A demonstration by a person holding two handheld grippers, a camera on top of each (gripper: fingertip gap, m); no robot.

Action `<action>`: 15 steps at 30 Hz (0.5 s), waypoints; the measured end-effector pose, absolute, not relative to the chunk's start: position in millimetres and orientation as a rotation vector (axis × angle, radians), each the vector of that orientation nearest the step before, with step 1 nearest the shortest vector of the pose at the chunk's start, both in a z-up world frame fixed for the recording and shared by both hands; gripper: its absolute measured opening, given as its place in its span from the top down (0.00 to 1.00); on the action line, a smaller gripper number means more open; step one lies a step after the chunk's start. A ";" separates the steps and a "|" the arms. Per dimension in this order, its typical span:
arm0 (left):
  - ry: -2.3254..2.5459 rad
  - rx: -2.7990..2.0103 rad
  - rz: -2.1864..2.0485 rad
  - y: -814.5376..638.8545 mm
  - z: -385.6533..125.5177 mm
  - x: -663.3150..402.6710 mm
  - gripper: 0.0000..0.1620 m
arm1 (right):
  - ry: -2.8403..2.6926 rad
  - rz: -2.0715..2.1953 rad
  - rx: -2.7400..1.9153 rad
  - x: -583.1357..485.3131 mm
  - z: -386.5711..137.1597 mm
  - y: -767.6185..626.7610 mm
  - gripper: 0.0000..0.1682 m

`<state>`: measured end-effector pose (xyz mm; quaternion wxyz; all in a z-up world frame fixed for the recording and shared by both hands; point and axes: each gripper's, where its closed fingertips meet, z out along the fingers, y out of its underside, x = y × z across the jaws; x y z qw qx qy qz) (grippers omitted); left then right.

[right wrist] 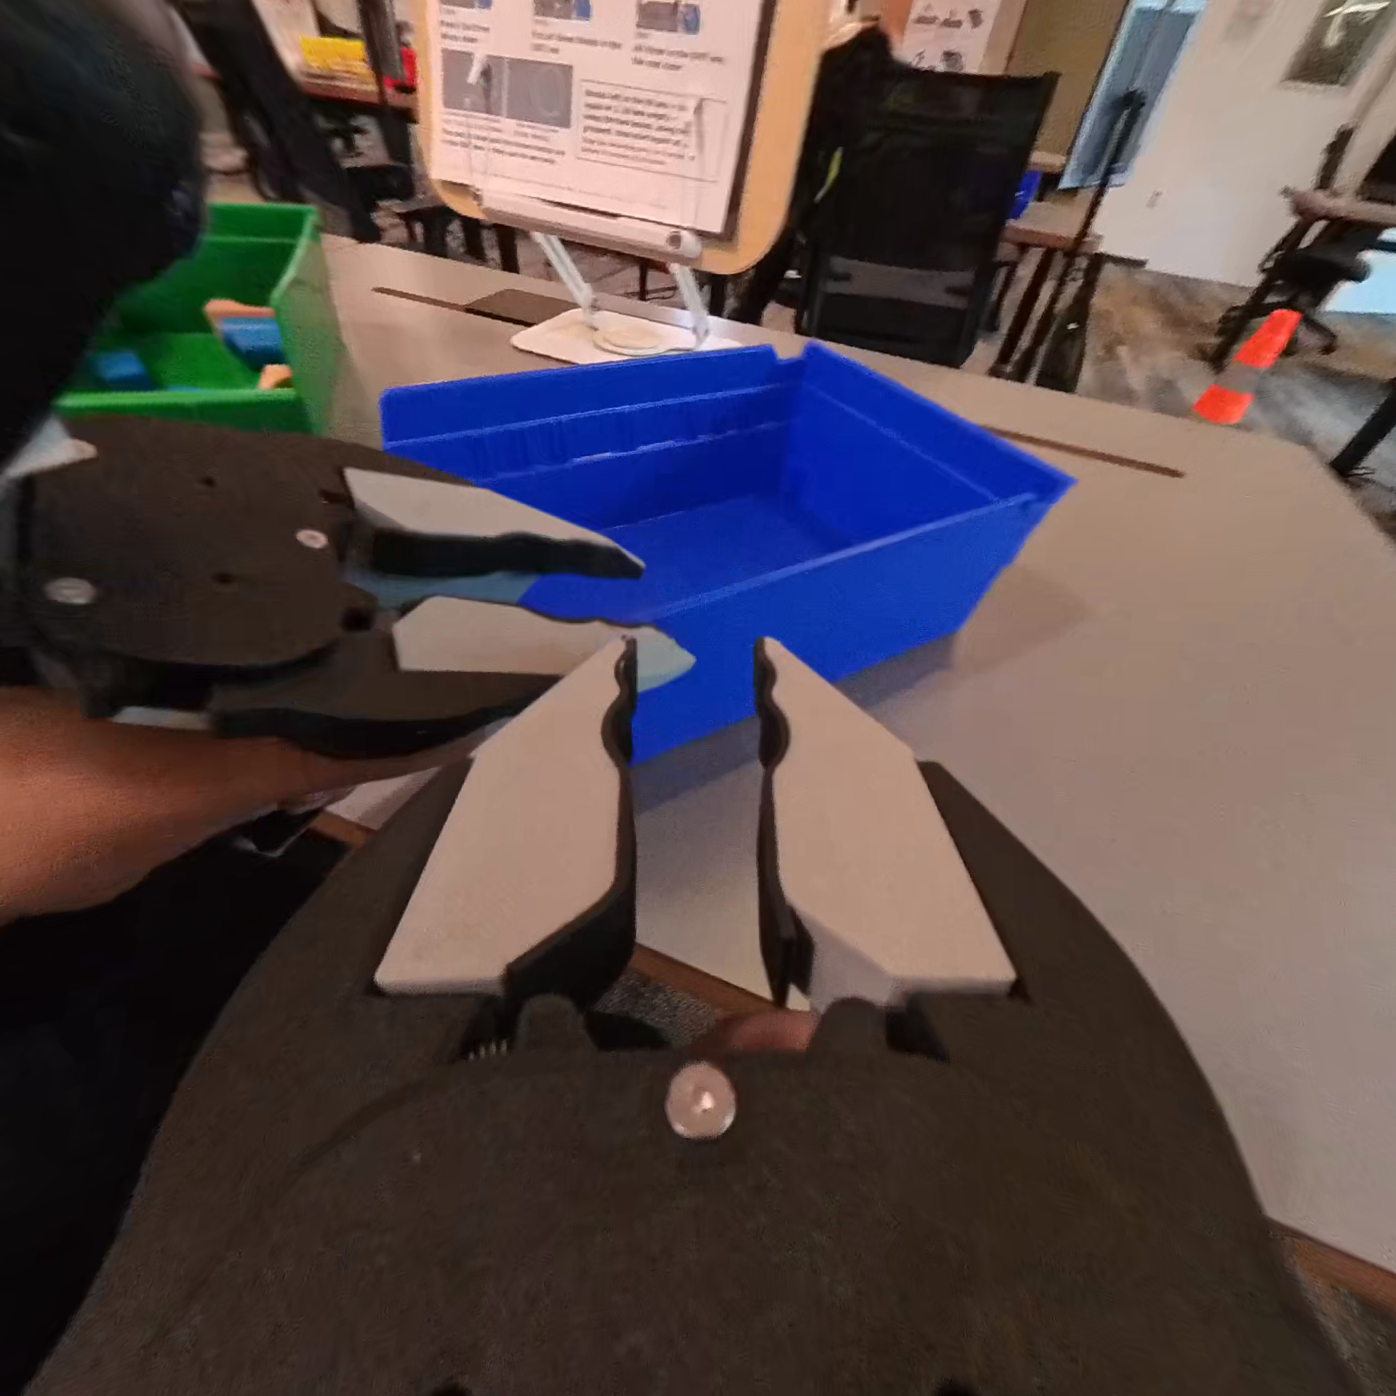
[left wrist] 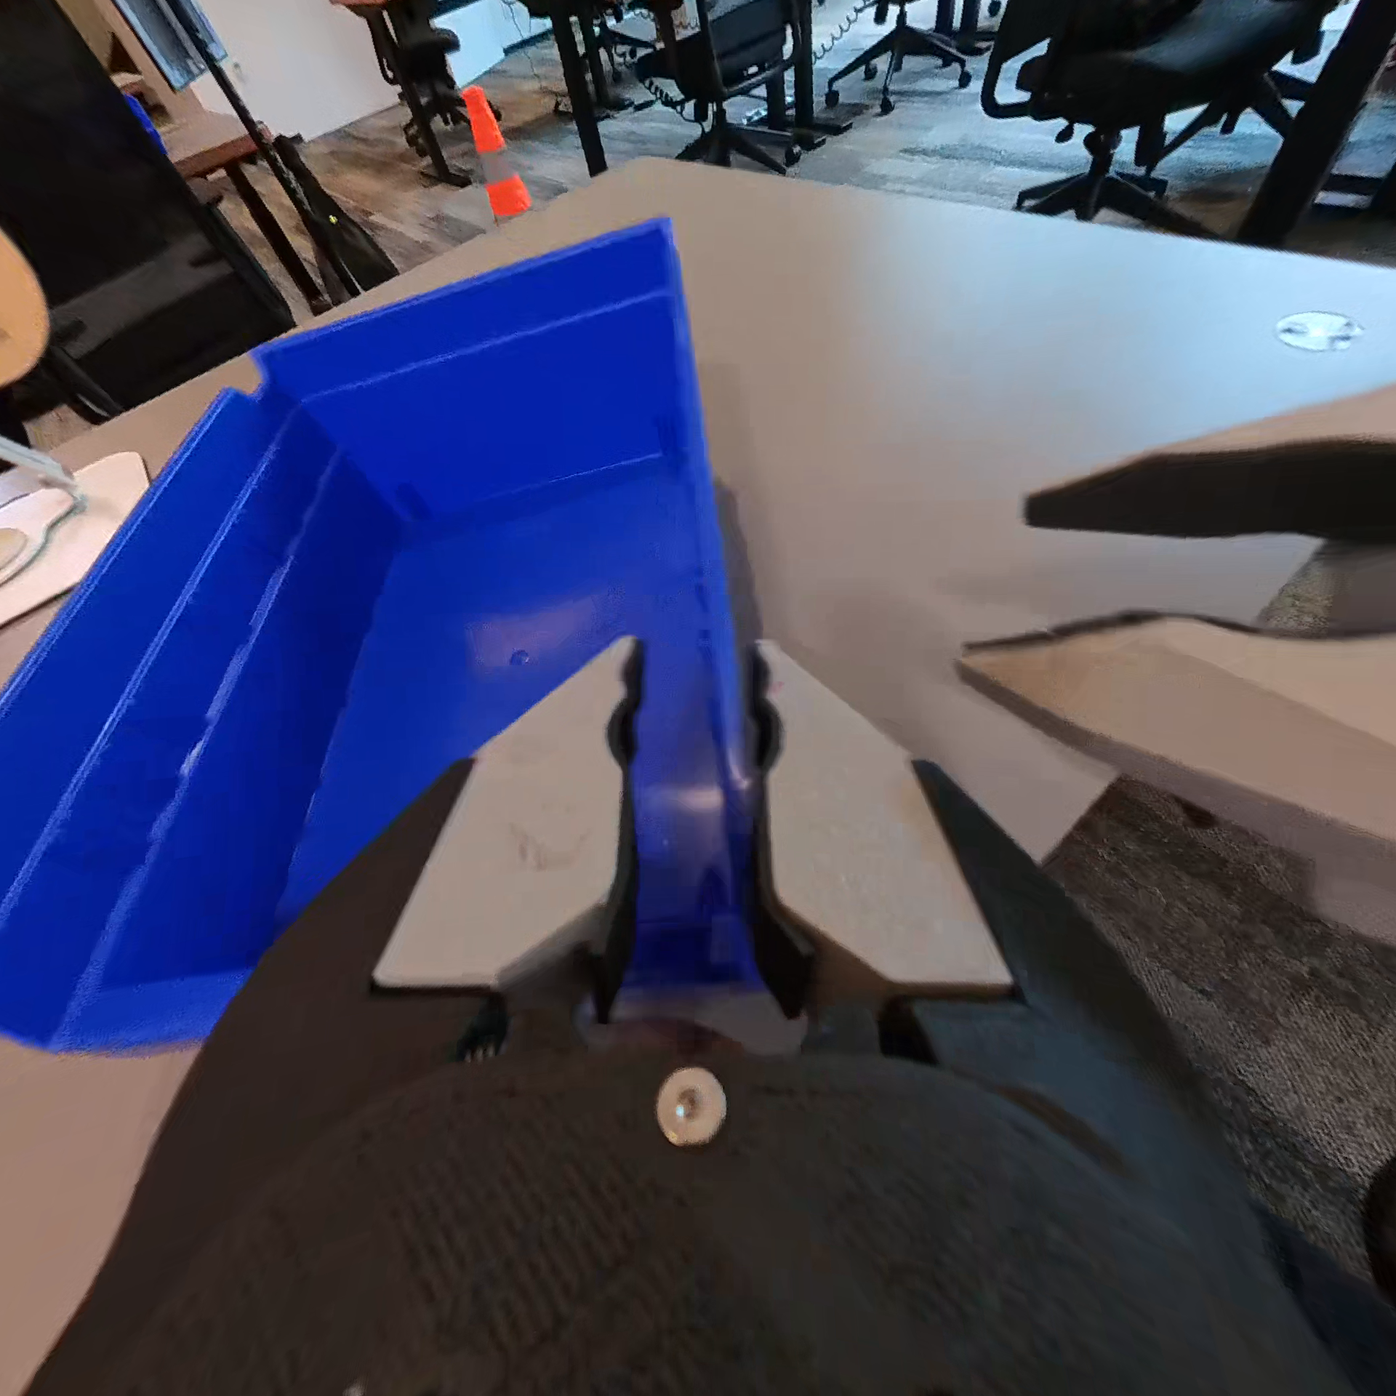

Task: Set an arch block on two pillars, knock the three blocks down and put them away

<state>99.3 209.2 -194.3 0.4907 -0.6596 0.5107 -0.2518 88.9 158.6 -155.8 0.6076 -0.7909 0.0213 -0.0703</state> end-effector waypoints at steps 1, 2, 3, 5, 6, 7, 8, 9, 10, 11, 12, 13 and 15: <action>1.243 -1.605 -0.643 208.7 -191.2 82.6 0.74 | 0.019 -0.102 -1.841 76.0 -159.8 166.1 0.82; 1.236 -1.609 -0.704 208.5 -184.2 62.0 0.68 | -0.014 -0.054 -1.850 62.0 -163.3 172.7 0.82; 1.219 -1.614 -0.774 211.0 -174.1 38.1 0.65 | -0.058 -0.022 -1.860 46.4 -166.8 180.4 0.82; 1.149 -1.604 -0.849 233.0 -150.2 -16.6 0.69 | -0.146 -0.030 -1.904 17.7 -177.8 198.2 0.81; 1.099 -1.596 -0.858 251.3 -138.7 -44.3 0.69 | -0.170 -0.060 -1.904 7.6 -180.6 209.2 0.83; 1.051 -1.594 -0.867 270.7 -129.2 -70.3 0.68 | -0.183 -0.076 -1.906 -2.4 -183.8 220.7 0.84; 1.010 -1.603 -0.863 291.4 -123.7 -94.5 0.68 | -0.187 -0.074 -1.911 -12.9 -185.4 230.6 0.84; 0.969 -1.627 -0.822 315.4 -123.4 -118.0 0.67 | -0.186 -0.061 -1.898 -24.0 -183.1 238.7 0.84; 0.927 -1.666 -0.755 341.6 -128.9 -139.9 0.68 | -0.201 -0.038 -1.880 -38.4 -180.7 244.1 0.84; 0.895 -1.719 -0.690 366.4 -139.5 -158.5 0.68 | -0.201 -0.059 -1.889 -44.3 -183.1 250.4 0.85; 0.871 -1.783 -0.638 388.8 -154.6 -173.9 0.68 | -0.170 -0.137 -1.922 -38.0 -190.5 257.0 0.85; 0.850 -1.852 -0.590 409.5 -172.4 -187.4 0.68 | -0.143 -0.207 -1.954 -28.0 -199.2 261.3 0.87; 0.814 -1.985 -0.484 443.9 -209.8 -214.3 0.69 | -0.078 -0.276 -2.005 -0.6 -215.8 262.2 0.90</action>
